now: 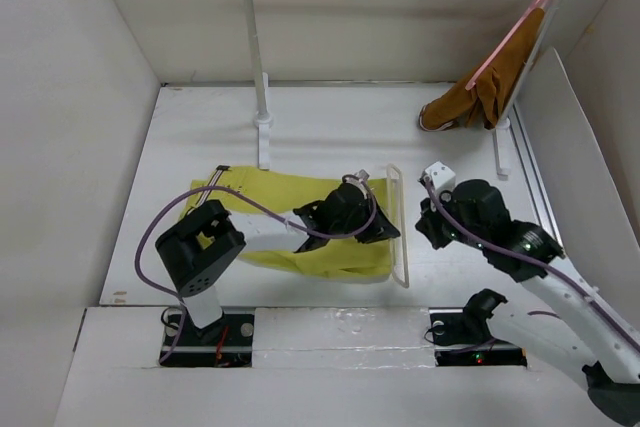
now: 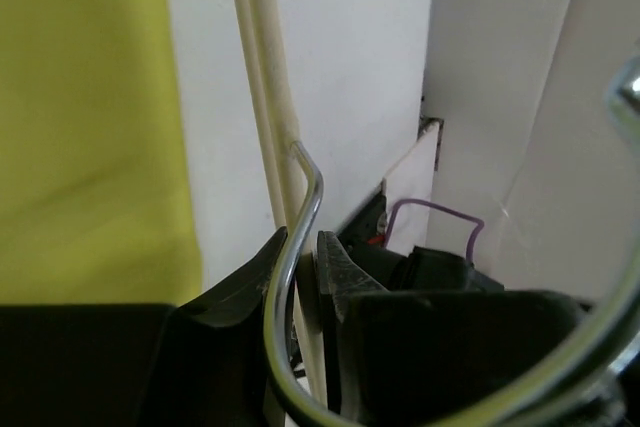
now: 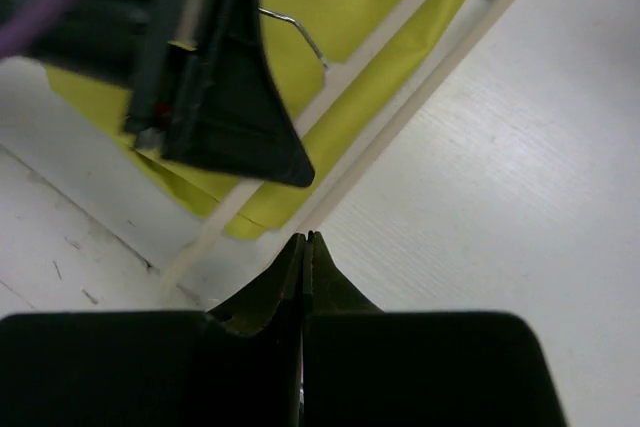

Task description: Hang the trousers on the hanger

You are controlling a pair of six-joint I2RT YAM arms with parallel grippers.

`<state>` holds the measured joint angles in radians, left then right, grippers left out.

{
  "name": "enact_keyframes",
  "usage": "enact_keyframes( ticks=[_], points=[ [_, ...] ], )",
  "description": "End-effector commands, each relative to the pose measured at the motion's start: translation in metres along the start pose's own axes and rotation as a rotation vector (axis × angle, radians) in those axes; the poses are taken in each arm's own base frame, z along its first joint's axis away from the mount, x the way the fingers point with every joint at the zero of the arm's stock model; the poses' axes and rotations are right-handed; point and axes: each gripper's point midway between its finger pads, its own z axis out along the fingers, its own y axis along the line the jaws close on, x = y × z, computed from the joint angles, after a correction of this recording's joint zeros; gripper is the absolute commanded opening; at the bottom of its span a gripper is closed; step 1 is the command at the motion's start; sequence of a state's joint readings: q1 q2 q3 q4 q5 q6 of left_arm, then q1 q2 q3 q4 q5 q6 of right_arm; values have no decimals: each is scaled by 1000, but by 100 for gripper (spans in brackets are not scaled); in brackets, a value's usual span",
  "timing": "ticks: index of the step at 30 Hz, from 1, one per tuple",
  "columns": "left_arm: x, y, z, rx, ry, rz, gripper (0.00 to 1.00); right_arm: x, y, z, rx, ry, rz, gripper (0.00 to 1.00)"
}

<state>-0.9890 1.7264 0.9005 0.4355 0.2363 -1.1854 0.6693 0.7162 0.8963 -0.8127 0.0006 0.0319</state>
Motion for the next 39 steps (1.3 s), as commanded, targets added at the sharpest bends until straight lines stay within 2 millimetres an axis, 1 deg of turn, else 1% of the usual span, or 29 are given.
enact_keyframes(
  ticks=[1, 2, 3, 4, 5, 6, 8, 9, 10, 11, 12, 13, 14, 16, 17, 18, 19, 20, 21, 22, 26, 27, 28, 30, 33, 34, 36, 38, 39],
  points=[
    [-4, -52, -21, 180, -100, 58, 0, 4, 5, 40, -66, 2, 86, 0],
    [-1, -42, -21, 166, -95, 61, 0, 1, 4, 53, -78, -34, 99, 0],
    [1, -34, -19, 151, -91, 65, 0, 1, -2, 60, -77, -47, 135, 3],
    [1, -32, -18, 161, -99, 67, 0, 0, -4, 67, -82, -59, 158, 9],
    [4, -21, -18, 152, -98, 71, 0, -1, -7, 79, -92, -63, 173, 20],
    [3, -16, -16, 142, -108, 67, 0, 6, -12, 85, -75, -42, 188, 26],
    [2, -13, -13, 143, -119, 93, 0, 10, -25, 97, -37, -25, 210, 33],
    [-1, -11, -11, 130, -132, 106, 0, 13, -28, 100, -17, -17, 220, 33],
    [-1, -4, -7, 99, -129, 122, 0, 14, -37, 101, 9, -22, 237, 33],
    [-3, -6, -6, 102, -137, 130, 0, 9, -38, 105, 5, -47, 232, 33],
    [-4, -3, -4, 93, -144, 135, 0, 11, -41, 109, 8, -46, 250, 32],
    [-5, 3, 0, 68, -145, 136, 0, 14, -39, 112, -2, -43, 254, 27],
    [-6, 2, 2, 66, -148, 140, 0, 12, -42, 116, -4, -56, 259, 21],
    [-4, 10, 10, 48, -136, 146, 0, 22, -42, 126, -7, -19, 268, 20],
    [-5, 7, 12, 49, -135, 146, 0, 24, -42, 130, -13, -15, 268, 19],
    [-4, 11, 15, 43, -128, 144, 0, 25, -42, 133, -17, -11, 275, 19],
    [-3, 11, 17, 41, -122, 145, 0, 31, -42, 138, -18, 7, 280, 21],
    [-3, 7, 19, 50, -117, 143, 0, 29, -42, 142, -24, 2, 279, 26],
    [-2, 11, 22, 41, -111, 141, 0, 29, -41, 144, -28, 2, 282, 29],
    [-2, 10, 23, 43, -111, 136, 0, 30, -42, 147, -24, 12, 284, 31],
    [-7, 9, 23, 28, -135, 131, 0, 39, -47, 153, 3, 43, 292, 33],
    [-8, 13, 23, 7, -136, 137, 0, 45, -50, 156, 21, 53, 299, 36],
    [-8, 13, 23, 7, -136, 137, 0, 42, -51, 156, 20, 42, 297, 36],
    [-7, 17, 23, -7, -130, 136, 0, 49, -48, 162, 6, 58, 309, 38],
    [-4, 24, 23, -27, -123, 129, 0, 56, -47, 172, -3, 78, 328, 44],
    [-4, 25, 22, -29, -120, 127, 0, 51, -48, 175, -4, 56, 329, 47],
    [-3, 29, 21, -41, -121, 125, 0, 59, -45, 182, -18, 77, 352, 47],
    [-3, 33, 20, -49, -124, 118, 0, 61, -45, 187, -21, 69, 370, 46],
    [-2, 33, 20, -49, -122, 118, 0, 66, -43, 190, -28, 83, 391, 46]
  ],
)
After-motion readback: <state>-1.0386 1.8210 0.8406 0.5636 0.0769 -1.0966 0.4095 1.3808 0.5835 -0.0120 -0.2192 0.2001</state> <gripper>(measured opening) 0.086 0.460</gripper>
